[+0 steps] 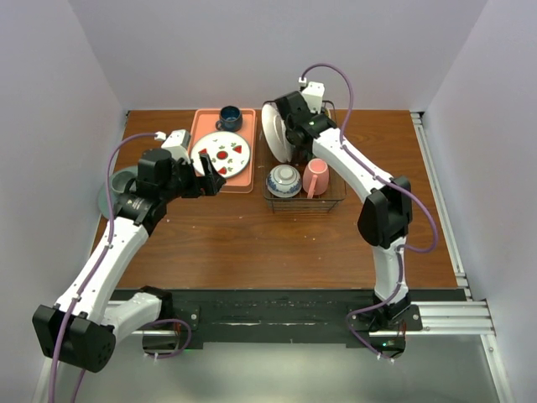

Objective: Load the mixed dishes into the dish rack

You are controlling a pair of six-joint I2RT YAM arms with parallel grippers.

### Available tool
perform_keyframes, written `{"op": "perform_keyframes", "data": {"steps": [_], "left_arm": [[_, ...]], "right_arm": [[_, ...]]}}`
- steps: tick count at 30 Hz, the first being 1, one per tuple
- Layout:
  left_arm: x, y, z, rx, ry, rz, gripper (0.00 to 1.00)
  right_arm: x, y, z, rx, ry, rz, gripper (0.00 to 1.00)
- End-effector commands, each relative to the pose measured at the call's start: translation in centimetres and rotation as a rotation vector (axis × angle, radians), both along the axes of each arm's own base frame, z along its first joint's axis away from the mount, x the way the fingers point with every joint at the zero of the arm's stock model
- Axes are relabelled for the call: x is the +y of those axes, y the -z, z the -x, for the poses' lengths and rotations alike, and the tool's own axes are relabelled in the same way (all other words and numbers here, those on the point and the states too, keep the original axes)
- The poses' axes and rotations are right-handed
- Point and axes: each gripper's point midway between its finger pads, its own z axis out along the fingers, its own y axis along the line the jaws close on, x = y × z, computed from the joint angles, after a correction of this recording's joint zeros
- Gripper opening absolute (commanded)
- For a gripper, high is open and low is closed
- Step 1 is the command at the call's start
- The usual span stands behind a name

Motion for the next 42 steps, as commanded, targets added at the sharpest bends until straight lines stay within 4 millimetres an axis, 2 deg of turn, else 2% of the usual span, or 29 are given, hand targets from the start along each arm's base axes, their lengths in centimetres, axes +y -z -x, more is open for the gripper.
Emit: {"op": "perform_keyframes", "data": {"steps": [1,14,21,28,33,37,40,41,42], "left_arm": [[-0.2,-0.5,-0.5,-0.032,0.003,0.007,1.0],[-0.2,-0.4,-0.4,-0.027,0.004,0.011,1.0],[-0.2,-0.1,-0.4,-0.021,0.003,0.014,1.0],[-0.2,0.6,-0.3,-0.004,0.001,0.014,1.0],[0.0,0.9,-0.4,0.004,-0.014,0.007,1.0],[0.4,1.2,-0.4,0.013,-0.034,-0.007,1.0],[0.6,1.5,-0.4,0.022,-0.044,-0.016,1.0],[0.6,1.4,-0.5,0.02,-0.048,-0.016,1.0],[0.7,1.6,-0.4,0.024,-0.049,-0.019,1.0]], "right_arm": [[-3.4,-4.2,0.9,-0.073,0.068,0.011,0.52],[-6.2,-4.3,1.7,-0.069,0.138,-0.009,0.51],[-4.8,-4.5,1.4,-0.069,0.068,-0.081,0.55],[-2.4,-6.0,1.5,-0.09,-0.075,-0.169,0.78],[-1.0,-6.7,1.6,-0.092,-0.147,-0.21,0.82],[-0.6,-7.3,2.0,-0.094,-0.174,-0.233,0.84],[-0.8,-8.1,2.8,-0.102,-0.179,-0.247,0.86],[-1.1,-9.1,3.3,-0.117,-0.177,-0.253,0.87],[-1.3,-8.9,3.7,-0.113,-0.172,-0.256,0.91]]}}
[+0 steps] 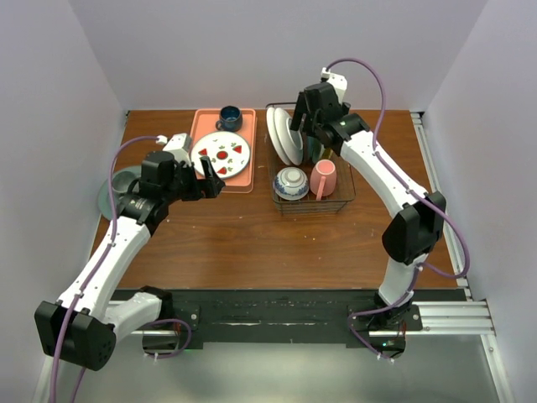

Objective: Load the mixed dishes into the dish rack

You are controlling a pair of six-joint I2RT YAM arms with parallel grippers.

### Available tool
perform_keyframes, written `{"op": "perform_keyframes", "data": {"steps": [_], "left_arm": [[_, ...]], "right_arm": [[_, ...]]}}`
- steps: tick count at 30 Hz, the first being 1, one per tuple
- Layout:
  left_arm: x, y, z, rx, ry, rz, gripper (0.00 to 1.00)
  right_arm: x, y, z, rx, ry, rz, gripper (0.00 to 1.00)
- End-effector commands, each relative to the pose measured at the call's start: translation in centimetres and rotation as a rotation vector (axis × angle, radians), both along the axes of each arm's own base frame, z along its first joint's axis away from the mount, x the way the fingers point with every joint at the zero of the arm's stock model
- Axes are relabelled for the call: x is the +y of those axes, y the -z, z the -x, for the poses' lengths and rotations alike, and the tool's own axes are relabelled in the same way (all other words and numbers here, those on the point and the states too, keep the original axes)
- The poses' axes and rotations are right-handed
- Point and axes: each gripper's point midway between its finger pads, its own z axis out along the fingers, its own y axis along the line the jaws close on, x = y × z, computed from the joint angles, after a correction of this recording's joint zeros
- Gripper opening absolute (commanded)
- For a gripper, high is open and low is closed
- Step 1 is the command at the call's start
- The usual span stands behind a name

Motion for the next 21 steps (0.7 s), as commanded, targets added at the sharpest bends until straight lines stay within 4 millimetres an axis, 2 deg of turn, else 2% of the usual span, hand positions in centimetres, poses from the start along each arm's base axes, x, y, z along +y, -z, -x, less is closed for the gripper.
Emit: {"op": "perform_keyframes", "data": {"steps": [1,3,8,9,11,12,13,15,17,18,20,21], "left_arm": [[0.4,0.0,-0.5,-0.014,-0.028,-0.007,1.0],[0.5,0.0,-0.5,-0.016,-0.032,-0.012,1.0],[0.7,-0.1,-0.6,-0.034,-0.036,-0.026,1.0],[0.8,0.0,-0.7,-0.035,-0.035,-0.029,1.0],[0.8,0.0,-0.8,-0.041,-0.041,-0.033,1.0],[0.9,0.1,-0.8,-0.041,-0.04,-0.036,1.0],[0.8,0.1,-0.8,-0.043,-0.038,-0.036,1.0],[0.8,0.0,-0.9,-0.05,-0.034,-0.038,1.0],[0.9,0.2,-0.9,-0.055,-0.027,-0.048,1.0],[1.0,0.2,-0.9,-0.058,-0.031,-0.053,1.0],[1.6,-0.1,-0.9,-0.072,-0.063,-0.066,1.0],[1.8,0.2,-0.8,-0.07,-0.069,-0.071,1.0]], "right_arm": [[-0.9,-4.2,2.2,-0.074,-0.015,-0.054,0.93],[-2.0,-5.1,3.5,-0.091,0.012,-0.061,0.99],[-6.2,-6.5,6.4,-0.163,0.125,-0.049,0.99],[-7.3,-5.8,7.5,-0.164,0.147,-0.039,0.99],[-8.7,-5.8,8.3,-0.196,0.191,-0.037,0.99],[-9.9,-4.6,9.0,-0.184,0.235,-0.006,0.99],[-10.8,-5.4,10.0,-0.212,0.262,-0.015,0.99],[-12.4,-4.5,11.0,-0.216,0.315,0.011,0.99],[-13.6,-5.2,12.2,-0.249,0.346,0.004,0.99],[-14.0,-4.4,12.6,-0.24,0.356,0.017,0.99],[-15.1,-4.6,13.4,-0.257,0.39,0.018,0.99],[-15.4,-4.1,13.7,-0.249,0.399,0.025,0.99]]}}
